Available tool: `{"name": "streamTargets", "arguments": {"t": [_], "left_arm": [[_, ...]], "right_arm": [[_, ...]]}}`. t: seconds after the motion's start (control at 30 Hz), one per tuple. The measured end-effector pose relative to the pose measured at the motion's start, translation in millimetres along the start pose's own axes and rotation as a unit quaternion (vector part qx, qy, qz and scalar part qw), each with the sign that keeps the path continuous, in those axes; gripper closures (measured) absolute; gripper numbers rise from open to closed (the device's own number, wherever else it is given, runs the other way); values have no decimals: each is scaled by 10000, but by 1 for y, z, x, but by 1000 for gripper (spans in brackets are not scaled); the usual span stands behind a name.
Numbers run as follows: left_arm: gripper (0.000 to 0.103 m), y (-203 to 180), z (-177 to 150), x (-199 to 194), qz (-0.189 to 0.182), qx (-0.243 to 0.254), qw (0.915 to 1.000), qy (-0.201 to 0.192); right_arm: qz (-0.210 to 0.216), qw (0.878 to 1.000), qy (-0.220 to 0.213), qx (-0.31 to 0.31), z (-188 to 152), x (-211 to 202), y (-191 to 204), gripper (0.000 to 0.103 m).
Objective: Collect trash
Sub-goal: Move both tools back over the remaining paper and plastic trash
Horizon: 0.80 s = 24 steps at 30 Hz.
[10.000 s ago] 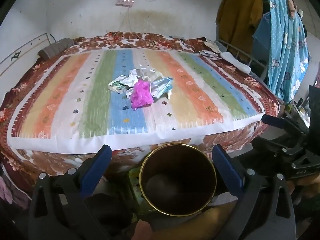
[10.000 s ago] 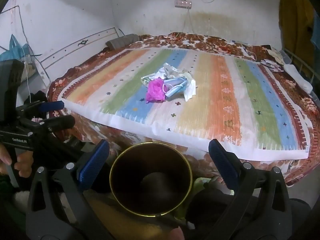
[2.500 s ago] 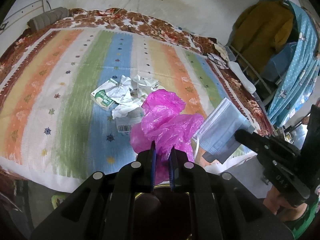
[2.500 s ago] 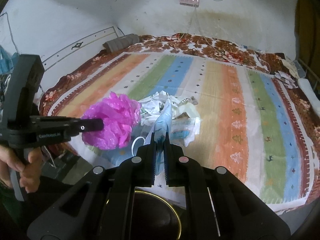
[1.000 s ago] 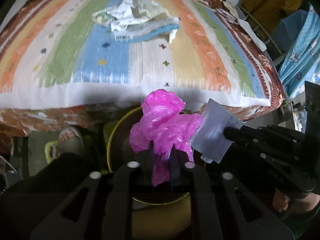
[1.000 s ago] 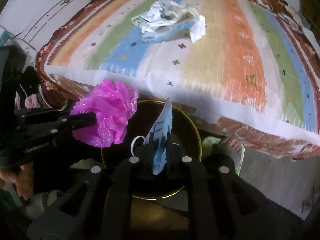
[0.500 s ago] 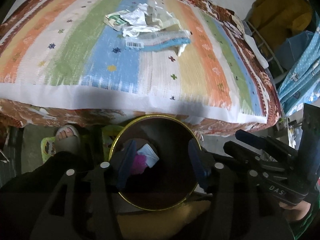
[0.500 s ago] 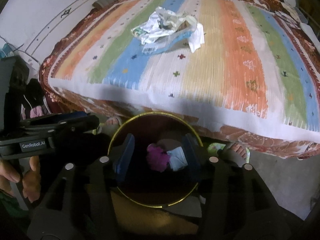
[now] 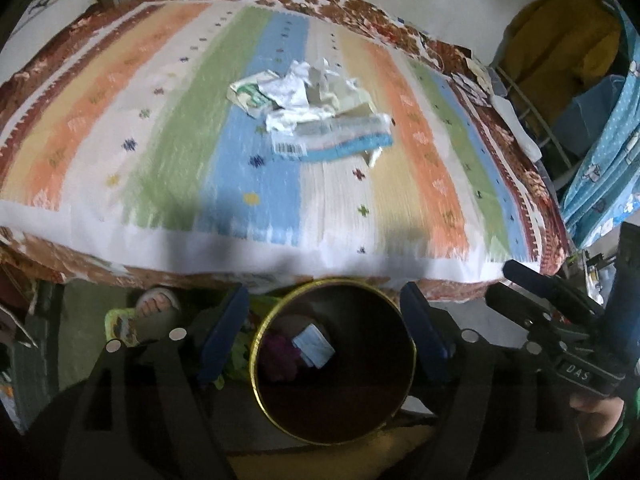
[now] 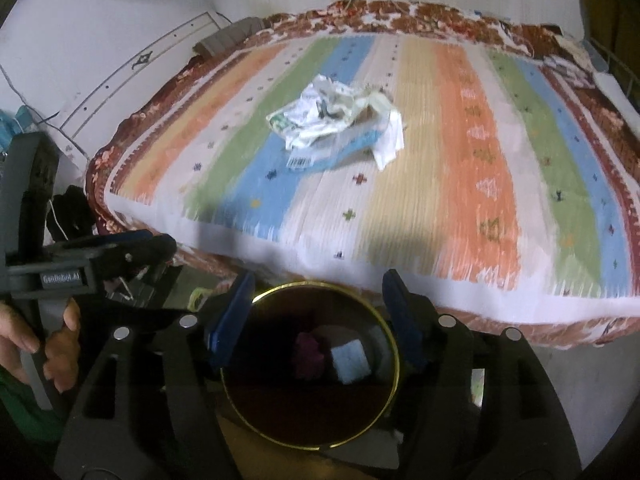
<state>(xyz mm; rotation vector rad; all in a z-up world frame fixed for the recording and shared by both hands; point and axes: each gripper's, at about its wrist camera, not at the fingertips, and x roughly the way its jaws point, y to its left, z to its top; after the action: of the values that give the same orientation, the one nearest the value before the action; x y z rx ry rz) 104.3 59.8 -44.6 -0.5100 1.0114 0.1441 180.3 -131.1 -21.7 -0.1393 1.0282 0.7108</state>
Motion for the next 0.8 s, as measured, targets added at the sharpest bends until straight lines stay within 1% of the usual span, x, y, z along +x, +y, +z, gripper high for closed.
{"name": "streamTargets", "arguments": {"t": [0.1, 0.17, 0.23, 0.3, 0.4, 0.5, 0.57, 0.67, 0.73, 0.8], "left_arm": [[21, 3, 12, -3, 226, 42, 9997, -122], [19, 5, 18, -4, 277, 22, 9994, -182], [17, 6, 24, -3, 357, 30, 9990, -255], [16, 4, 32, -2, 573, 160, 9976, -348], [9, 3, 47, -6, 546, 272, 9970, -475], [8, 3, 64, -6, 586, 337, 9960, -578], [6, 3, 74, -3, 577, 330, 9960, -596], [6, 8, 89, 3, 589, 231, 9958, -667], [6, 11, 97, 7, 675, 200, 9951, -700], [6, 16, 104, 10, 837, 209, 9937, -720]], "right_arm": [[-20, 9998, -146, -158, 8, -4, 4, 36], [27, 9995, -246, -211, 14, -5, 6, 31], [54, 9991, -319, -257, 19, -7, 6, 27], [30, 9985, -409, -350, 27, -8, 8, 24], [-55, 9973, -529, -508, 40, -7, 10, 19], [-127, 9963, -653, -550, 53, -5, 9, 17], [-231, 9947, -743, -674, 60, -3, 11, 11], [-234, 9934, -840, -750, 73, 2, 11, 9], [-264, 9923, -883, -825, 81, 8, 11, 9], [-319, 9908, -904, -957, 88, 15, 12, 9]]}}
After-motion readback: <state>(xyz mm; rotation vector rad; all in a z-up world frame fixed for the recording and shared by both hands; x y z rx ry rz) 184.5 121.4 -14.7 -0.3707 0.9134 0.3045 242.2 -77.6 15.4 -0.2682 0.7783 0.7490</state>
